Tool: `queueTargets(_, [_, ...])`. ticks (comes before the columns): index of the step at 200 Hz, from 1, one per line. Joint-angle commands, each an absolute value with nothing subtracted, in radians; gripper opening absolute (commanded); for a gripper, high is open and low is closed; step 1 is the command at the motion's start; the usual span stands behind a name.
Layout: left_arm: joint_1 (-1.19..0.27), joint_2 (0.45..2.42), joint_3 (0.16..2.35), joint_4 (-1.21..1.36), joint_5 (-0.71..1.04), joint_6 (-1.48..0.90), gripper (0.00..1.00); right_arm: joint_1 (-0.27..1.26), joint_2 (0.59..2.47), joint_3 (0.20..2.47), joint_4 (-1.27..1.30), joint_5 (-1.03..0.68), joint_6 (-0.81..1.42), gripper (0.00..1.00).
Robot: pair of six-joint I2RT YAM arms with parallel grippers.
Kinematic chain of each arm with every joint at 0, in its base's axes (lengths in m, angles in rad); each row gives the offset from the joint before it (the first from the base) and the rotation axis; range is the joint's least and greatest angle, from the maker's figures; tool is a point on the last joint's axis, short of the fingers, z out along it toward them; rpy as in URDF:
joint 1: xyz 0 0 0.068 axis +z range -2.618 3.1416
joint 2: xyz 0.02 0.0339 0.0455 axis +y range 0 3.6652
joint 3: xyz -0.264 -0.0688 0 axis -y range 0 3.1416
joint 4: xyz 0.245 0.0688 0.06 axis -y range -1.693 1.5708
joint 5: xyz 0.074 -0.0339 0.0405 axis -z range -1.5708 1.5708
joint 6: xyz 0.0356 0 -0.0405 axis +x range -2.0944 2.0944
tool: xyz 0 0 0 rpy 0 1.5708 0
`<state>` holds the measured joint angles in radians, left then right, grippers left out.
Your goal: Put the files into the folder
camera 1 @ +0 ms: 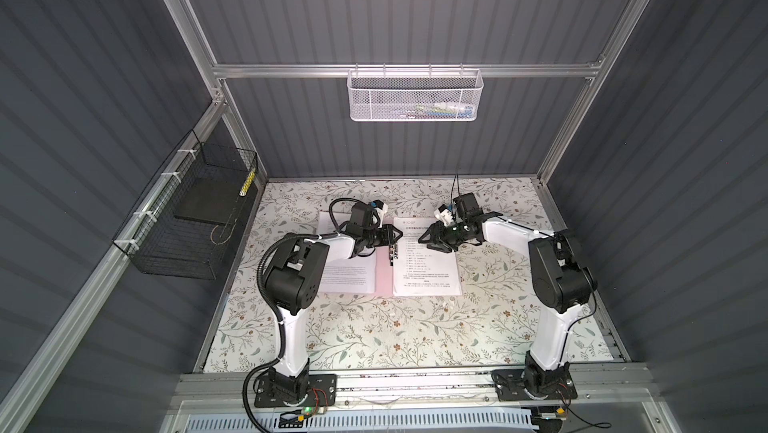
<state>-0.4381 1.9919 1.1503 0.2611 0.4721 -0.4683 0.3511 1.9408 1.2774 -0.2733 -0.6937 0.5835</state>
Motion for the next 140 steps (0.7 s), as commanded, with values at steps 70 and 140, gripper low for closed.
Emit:
queueTargets(70, [-0.451,1.728,0.991,0.206,0.265,-0.482,0.34,0.416,1.895,1.250,-0.221,-0.621,0.673,0.41])
queueTargets(140, [-0.449,1.536,0.770,0.089,0.072,-0.481,0.30,0.485,1.948,1.322,-0.213,-0.627,0.787,0.22])
